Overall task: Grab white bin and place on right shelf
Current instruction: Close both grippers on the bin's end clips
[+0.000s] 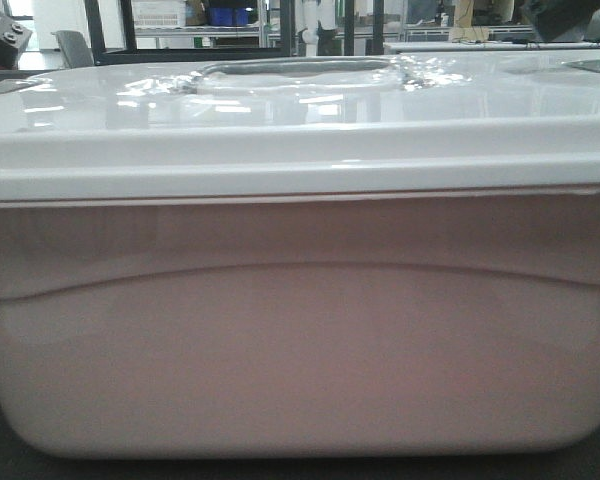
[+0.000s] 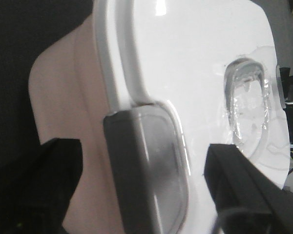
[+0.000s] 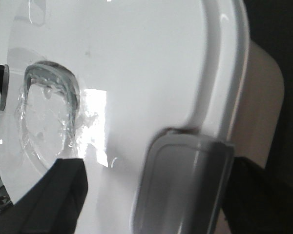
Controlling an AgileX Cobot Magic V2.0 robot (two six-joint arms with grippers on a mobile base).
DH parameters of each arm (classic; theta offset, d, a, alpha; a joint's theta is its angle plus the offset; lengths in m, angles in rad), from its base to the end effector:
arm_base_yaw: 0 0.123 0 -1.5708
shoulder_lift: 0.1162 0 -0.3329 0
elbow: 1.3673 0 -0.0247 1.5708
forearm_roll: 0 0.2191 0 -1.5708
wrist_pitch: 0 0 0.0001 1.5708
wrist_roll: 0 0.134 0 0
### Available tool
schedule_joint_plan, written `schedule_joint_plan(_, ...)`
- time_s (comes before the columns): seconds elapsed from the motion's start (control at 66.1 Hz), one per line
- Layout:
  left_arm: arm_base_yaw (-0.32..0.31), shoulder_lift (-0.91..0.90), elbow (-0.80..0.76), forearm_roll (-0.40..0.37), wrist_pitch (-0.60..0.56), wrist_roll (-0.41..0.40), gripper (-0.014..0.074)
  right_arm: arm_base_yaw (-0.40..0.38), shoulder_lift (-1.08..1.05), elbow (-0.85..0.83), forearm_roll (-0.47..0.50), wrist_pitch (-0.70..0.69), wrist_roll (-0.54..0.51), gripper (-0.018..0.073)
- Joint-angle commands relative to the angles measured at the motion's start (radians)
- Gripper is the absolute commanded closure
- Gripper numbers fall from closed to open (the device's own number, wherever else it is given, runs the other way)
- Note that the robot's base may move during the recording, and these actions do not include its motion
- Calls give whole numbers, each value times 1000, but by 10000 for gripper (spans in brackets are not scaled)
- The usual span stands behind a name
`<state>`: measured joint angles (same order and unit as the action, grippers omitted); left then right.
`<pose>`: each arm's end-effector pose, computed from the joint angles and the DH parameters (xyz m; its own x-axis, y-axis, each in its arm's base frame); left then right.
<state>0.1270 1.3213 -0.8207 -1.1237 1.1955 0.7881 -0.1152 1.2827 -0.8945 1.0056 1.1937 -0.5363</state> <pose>0.2023 -0.0875 0.3185 -0.9046 -0.0414 -0.4243 0.3224 0.5848 -0.7444 0.1977 0.0831 0.3313 -0.9359 0.1019 -0.3371 -0.1955 0.6460 0.7379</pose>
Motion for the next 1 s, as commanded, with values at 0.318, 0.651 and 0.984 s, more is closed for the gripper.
schedule_joint_plan(0.318, -6, -25, -21, -68, 97, 19, 180, 32, -26, -27, 117, 101, -15, -71)
schedule_joint_plan(0.651, -6, -25, -21, -61, 121, 32, 180, 32, -26, -27, 147, 42, -15, -71)
schedule_joint_plan(0.984, -6, -25, -21, -35, 121, 32, 199, 32, -25, -27, 140, 45, -15, -71)
